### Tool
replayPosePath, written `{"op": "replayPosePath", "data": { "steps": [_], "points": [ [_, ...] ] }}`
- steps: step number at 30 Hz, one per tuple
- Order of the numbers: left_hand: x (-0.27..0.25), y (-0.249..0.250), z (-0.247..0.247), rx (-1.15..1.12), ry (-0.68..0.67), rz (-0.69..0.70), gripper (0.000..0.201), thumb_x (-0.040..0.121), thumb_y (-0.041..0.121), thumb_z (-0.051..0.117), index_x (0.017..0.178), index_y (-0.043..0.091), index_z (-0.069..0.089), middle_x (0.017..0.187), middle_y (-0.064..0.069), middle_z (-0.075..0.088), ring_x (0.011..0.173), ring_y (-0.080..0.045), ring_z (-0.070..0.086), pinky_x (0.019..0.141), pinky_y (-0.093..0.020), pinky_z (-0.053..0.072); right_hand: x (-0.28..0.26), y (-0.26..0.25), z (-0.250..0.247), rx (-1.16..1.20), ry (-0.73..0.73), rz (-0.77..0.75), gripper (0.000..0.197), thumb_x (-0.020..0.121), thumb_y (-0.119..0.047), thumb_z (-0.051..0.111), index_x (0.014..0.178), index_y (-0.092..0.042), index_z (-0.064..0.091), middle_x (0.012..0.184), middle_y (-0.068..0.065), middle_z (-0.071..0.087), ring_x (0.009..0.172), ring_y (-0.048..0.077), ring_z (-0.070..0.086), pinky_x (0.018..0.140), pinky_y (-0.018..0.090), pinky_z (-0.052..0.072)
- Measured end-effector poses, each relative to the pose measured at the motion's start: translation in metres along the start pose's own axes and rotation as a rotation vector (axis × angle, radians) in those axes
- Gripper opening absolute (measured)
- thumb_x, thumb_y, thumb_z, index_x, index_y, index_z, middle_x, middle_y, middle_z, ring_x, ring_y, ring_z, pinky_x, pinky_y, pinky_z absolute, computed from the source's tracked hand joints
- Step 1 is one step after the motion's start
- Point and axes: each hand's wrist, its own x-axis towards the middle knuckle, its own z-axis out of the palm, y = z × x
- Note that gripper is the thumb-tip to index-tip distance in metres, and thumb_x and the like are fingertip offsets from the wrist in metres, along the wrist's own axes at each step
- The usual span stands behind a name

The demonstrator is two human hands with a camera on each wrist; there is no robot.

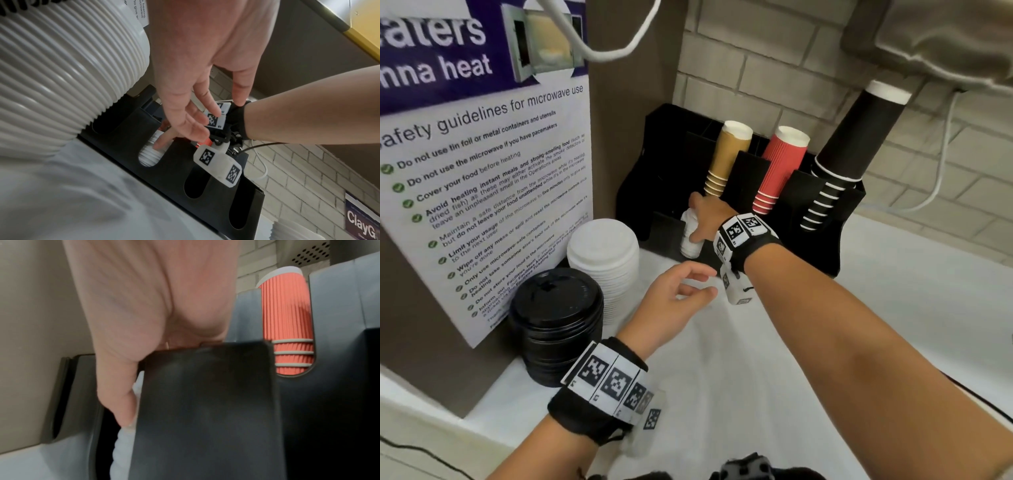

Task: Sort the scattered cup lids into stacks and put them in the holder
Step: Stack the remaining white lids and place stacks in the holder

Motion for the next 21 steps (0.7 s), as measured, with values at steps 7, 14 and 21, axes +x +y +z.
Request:
{"op": "replayPosePath", "data": {
  "steps": [7, 14, 21],
  "points": [
    [0.000, -0.002, -0.003, 0.002, -0.009, 0.003, 0.020, 0.088, 0.017, 0.067, 0.102, 0.031, 0.066, 0.112, 0.004, 0.063, 0.087, -0.009, 0.061, 0.083, -0.024, 0.048, -0.008, -0.010, 0.013, -0.108, 0.025, 0.008, 0.071, 0.070, -0.013, 0.080, 0.125, -0.002, 0.037, 0.117, 0.018, 0.052, 0.100, 0.034, 0.058, 0.073, 0.041, 0.054],
    [0.001, -0.002, -0.005, -0.017, 0.004, 0.006, 0.017, 0.088, 0.016, 0.067, 0.093, 0.032, 0.066, 0.109, 0.002, 0.064, 0.080, -0.009, 0.060, 0.077, -0.026, 0.045, -0.014, -0.018, 0.032, -0.261, 0.125, 0.089, 0.064, 0.078, -0.017, 0.075, 0.129, -0.003, 0.039, 0.127, 0.014, 0.043, 0.113, 0.032, 0.051, 0.081, 0.035, 0.050],
    [0.001, 0.004, -0.008, -0.028, 0.021, 0.034, 0.015, 0.089, 0.018, 0.067, 0.093, 0.033, 0.066, 0.105, 0.011, 0.065, 0.082, -0.007, 0.062, 0.087, -0.033, 0.051, -0.031, -0.017, 0.035, -0.208, 0.234, 0.054, 0.052, 0.088, -0.032, 0.059, 0.128, -0.002, 0.046, 0.126, 0.014, 0.050, 0.119, 0.030, 0.047, 0.094, 0.036, 0.042]
  ]
}}
